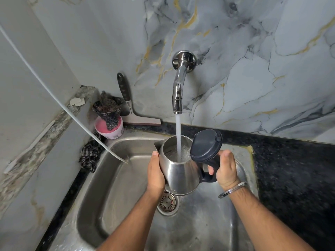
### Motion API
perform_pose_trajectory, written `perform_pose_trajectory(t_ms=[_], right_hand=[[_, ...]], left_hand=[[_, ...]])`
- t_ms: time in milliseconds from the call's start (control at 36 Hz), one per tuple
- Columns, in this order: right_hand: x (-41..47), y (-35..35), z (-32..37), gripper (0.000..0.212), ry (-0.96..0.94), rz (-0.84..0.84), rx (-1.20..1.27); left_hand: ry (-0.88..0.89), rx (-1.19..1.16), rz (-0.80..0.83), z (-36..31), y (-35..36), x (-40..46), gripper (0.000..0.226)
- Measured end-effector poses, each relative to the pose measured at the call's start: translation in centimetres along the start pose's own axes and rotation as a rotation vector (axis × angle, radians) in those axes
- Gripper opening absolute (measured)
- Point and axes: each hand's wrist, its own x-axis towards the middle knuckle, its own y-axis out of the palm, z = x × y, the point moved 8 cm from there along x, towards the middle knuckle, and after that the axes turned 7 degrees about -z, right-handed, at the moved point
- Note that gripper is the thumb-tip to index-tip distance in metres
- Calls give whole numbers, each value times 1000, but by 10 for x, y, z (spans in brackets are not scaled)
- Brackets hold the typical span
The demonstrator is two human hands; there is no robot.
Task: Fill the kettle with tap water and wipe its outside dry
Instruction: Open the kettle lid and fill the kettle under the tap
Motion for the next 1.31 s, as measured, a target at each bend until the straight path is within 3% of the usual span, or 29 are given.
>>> perform_pose_trajectory(t_ms=[694, 889, 1028, 1306], right_hand=[[-3, -2, -1, 67, -31, 6, 34], [-2, -1, 0, 65, -23, 10, 58], [-2, -1, 2, 68, -29, 4, 60], [-1, -1, -2, 70, -18, 0, 65]], left_hand=[[-32, -28, -54, 4, -3, -6, 84], [-50, -17, -97, 4, -5, -10, 67], [-42, -56, -100, 5, -4, -7, 89], [-29, -33, -99, 4, -4, -7, 84]])
